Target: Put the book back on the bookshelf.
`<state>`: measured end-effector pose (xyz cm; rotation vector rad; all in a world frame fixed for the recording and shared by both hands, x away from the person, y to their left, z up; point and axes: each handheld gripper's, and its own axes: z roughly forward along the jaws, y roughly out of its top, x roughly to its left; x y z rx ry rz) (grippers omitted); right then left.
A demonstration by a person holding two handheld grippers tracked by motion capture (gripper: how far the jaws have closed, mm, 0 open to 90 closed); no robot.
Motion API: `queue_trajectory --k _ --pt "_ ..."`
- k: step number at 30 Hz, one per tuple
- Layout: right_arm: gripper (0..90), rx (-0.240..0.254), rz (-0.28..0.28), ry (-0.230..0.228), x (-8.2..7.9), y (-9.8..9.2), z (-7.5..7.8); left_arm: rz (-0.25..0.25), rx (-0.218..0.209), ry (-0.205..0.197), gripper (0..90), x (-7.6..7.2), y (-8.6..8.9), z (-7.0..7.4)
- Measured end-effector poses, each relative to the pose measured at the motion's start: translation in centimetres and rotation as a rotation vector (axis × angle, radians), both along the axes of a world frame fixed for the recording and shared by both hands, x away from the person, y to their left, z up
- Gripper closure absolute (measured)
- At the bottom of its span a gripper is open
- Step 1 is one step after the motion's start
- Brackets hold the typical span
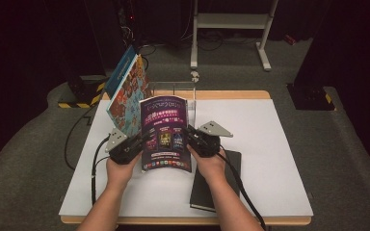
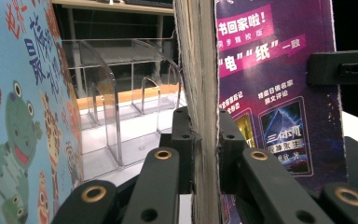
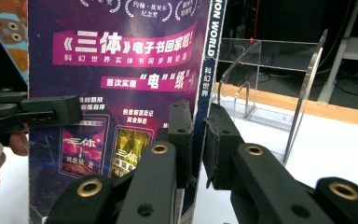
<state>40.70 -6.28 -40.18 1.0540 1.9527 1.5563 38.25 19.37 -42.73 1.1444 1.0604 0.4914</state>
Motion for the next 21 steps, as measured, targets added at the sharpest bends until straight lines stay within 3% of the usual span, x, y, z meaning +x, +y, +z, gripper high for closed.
queue_trajectory --k 10,21 --pt "80.3 0.019 0.002 -0.016 -2.6 -1.0 -0.1 -0.009 -0.038 0.0 78.1 -2.1 0.3 0.2" --pt "79.5 -0.007 0.009 -0.056 -5.5 -1.1 -0.1 -0.018 0.013 -0.007 72.1 -4.0 0.5 0.2"
